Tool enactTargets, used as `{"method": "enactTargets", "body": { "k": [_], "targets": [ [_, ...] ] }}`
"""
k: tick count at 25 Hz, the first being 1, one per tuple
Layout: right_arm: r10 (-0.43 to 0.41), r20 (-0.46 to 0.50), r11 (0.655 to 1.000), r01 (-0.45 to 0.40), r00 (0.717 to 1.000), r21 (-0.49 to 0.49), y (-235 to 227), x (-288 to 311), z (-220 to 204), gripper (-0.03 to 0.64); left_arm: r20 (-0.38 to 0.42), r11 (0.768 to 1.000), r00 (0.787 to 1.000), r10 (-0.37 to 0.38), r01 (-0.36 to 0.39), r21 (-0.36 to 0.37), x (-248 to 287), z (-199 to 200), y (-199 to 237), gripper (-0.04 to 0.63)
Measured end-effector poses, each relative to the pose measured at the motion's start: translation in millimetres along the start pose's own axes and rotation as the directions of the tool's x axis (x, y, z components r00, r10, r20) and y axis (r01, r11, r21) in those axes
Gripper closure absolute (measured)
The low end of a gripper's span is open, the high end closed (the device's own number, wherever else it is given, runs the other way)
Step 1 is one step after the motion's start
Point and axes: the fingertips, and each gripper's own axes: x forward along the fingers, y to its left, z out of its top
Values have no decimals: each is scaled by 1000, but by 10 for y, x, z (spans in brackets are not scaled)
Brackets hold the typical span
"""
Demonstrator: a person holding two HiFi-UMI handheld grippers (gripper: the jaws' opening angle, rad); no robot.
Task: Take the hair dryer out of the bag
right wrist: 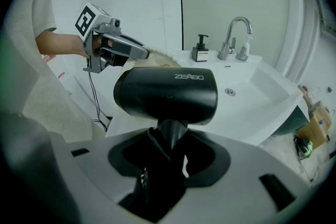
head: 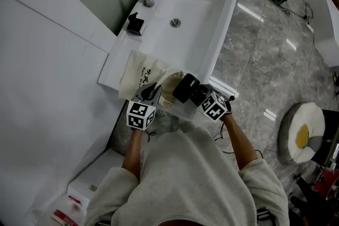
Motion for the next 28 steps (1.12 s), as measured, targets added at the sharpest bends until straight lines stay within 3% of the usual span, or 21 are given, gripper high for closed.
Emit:
{"method": "enactTargets", "body": {
  "k": [11, 28],
  "targets": [
    [-64, 141, 988, 43, 988, 151, -46, -188, 185, 448, -1, 1000, 1000, -5, 5, 6, -2, 11, -4, 540],
    [-197, 322, 947, 95, 926, 307, -285, -455, 520, 446, -24, 999, 999, -39, 40, 13, 31, -5, -61, 538]
  ]
}}
